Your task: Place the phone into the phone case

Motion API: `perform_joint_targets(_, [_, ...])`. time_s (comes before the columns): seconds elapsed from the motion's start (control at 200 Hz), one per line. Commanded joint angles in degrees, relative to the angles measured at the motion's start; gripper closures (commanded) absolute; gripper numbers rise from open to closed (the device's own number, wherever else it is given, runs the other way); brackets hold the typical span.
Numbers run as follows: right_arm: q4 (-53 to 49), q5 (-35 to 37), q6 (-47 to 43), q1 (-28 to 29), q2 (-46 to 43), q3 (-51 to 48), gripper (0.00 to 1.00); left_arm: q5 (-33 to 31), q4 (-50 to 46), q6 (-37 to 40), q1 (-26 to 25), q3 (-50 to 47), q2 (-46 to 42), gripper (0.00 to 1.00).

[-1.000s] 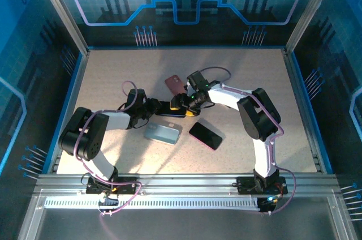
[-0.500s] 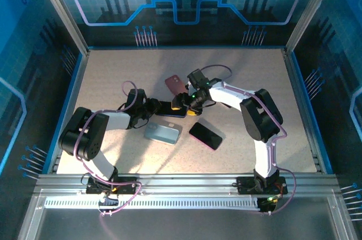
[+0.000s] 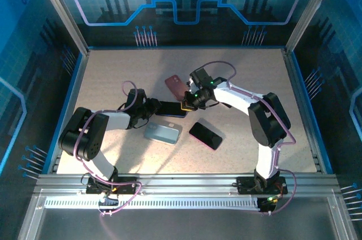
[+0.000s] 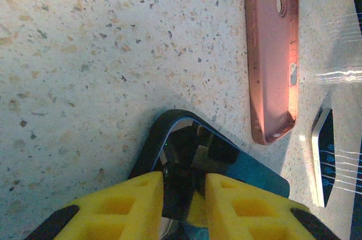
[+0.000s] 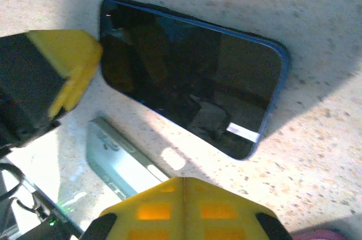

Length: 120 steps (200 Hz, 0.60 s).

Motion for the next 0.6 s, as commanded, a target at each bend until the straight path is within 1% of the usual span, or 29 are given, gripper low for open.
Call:
perform_joint_targets(0.0, [-2.6, 3.3, -3.1, 1.3, -0.7, -1.3, 1.00, -0.5, 0.0, 0.6, -0.4, 0.0, -1.4, 0.74])
perform_joint_targets(0.35, [-4.6, 6.2, -5.9, 3.6, 3.4, 1.8, 1.00, -0.9, -0.9, 0.6, -0.8, 0.1, -1.4, 0.74])
perform_joint_targets(0.595, [-4.4, 7.0, -5.9, 3.8, 5.5, 2.5, 1.00, -0.8, -1.2, 1.0, -0.8, 0.3, -1.3, 0.74])
